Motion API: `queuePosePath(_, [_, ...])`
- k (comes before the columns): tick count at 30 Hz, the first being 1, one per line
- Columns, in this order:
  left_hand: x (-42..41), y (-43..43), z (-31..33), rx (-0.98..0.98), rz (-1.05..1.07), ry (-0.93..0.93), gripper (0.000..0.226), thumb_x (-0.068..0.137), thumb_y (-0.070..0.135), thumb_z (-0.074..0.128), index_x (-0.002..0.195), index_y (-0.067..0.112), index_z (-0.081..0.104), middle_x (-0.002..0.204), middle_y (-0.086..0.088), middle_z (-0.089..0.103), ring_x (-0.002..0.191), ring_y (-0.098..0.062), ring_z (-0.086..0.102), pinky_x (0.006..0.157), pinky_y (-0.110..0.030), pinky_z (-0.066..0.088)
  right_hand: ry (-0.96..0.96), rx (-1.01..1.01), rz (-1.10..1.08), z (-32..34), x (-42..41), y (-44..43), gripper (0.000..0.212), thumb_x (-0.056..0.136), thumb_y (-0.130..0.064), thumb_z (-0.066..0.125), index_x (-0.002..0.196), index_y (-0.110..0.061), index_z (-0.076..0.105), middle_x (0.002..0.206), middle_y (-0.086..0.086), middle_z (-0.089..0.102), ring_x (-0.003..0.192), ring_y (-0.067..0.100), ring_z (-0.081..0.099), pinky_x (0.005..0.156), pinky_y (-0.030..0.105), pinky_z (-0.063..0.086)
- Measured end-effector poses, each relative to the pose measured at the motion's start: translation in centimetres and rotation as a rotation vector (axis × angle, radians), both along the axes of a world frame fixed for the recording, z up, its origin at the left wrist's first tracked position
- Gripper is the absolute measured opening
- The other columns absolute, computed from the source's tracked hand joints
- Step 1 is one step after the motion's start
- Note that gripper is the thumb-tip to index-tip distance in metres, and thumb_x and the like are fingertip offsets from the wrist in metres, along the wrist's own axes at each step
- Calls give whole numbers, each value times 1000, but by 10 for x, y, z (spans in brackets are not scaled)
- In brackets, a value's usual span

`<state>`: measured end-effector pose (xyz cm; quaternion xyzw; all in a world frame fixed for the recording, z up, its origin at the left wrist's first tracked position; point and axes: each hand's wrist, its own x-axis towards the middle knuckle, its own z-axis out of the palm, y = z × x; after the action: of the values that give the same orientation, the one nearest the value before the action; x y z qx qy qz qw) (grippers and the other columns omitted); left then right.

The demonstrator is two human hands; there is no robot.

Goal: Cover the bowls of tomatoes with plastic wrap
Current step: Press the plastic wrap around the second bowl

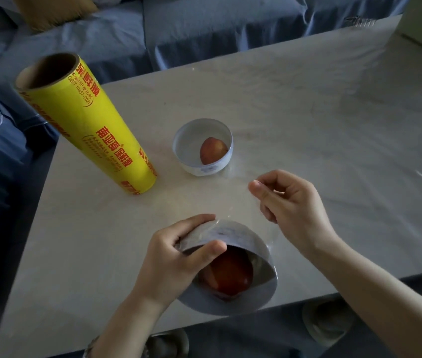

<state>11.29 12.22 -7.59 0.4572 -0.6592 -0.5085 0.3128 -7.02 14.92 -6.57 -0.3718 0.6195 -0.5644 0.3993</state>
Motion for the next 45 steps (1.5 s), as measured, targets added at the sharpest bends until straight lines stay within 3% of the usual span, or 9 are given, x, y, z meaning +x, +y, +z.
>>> queuePosePath(12, [3,4,9,-130,-152,23,51,46,80,66,92,58,66,93,31,69,86,8,65,72,-7,47,-15,302,305,-11,8,2,14,77,-26,71,70,-14,72,61,-3,67,53,4,57,50,14,47])
queuePosePath(16, [2,7,4,-106,-131,65,52,45,75,70,92,54,68,90,27,71,84,6,66,70,-8,48,189,381,367,-23,4,4,21,74,-11,74,58,-21,66,56,-8,63,52,2,54,53,16,46])
queuePosePath(20, [2,5,4,-110,-35,117,54,50,77,67,86,37,72,87,24,72,81,6,66,70,-7,47,179,159,42,-19,-18,8,22,79,-11,69,63,-26,66,48,-13,62,48,-3,53,54,9,43])
queuePosePath(22, [2,2,4,-135,1,79,56,51,73,68,91,34,67,85,29,70,80,9,65,69,-4,45,76,-43,-18,0,-28,19,11,83,-20,64,73,-21,69,65,-7,71,60,0,61,64,13,50])
queuePosePath(24, [2,-1,2,-171,14,39,53,53,69,68,92,32,64,86,34,68,82,11,64,68,-3,45,117,-120,195,16,-25,32,22,82,-37,61,88,-19,71,90,-7,73,83,0,66,77,13,50])
queuePosePath(29, [0,0,-1,-146,28,69,40,52,46,66,90,32,65,84,33,69,82,11,64,70,-3,45,434,18,589,4,1,34,63,69,-60,61,126,-37,52,125,-27,54,116,-12,47,96,8,38])
queuePosePath(37, [3,0,-7,-209,83,84,36,61,50,65,91,29,66,86,34,68,86,11,64,73,-4,44,165,170,684,-7,-10,17,72,52,-56,74,117,-29,58,109,-10,67,102,5,62,88,29,53])
queuePosePath(41, [-1,-5,-10,-71,253,178,25,66,51,52,76,43,74,82,23,72,82,5,65,74,-12,49,-180,126,589,-13,-16,26,79,50,-58,79,114,-15,63,111,3,70,104,17,65,81,23,52])
queuePosePath(45, [1,-7,-8,64,148,95,42,67,60,48,95,37,69,99,16,72,100,-1,63,91,-26,49,-312,72,414,-21,-12,27,69,44,-58,82,95,-14,73,92,3,75,86,14,70,70,18,52])
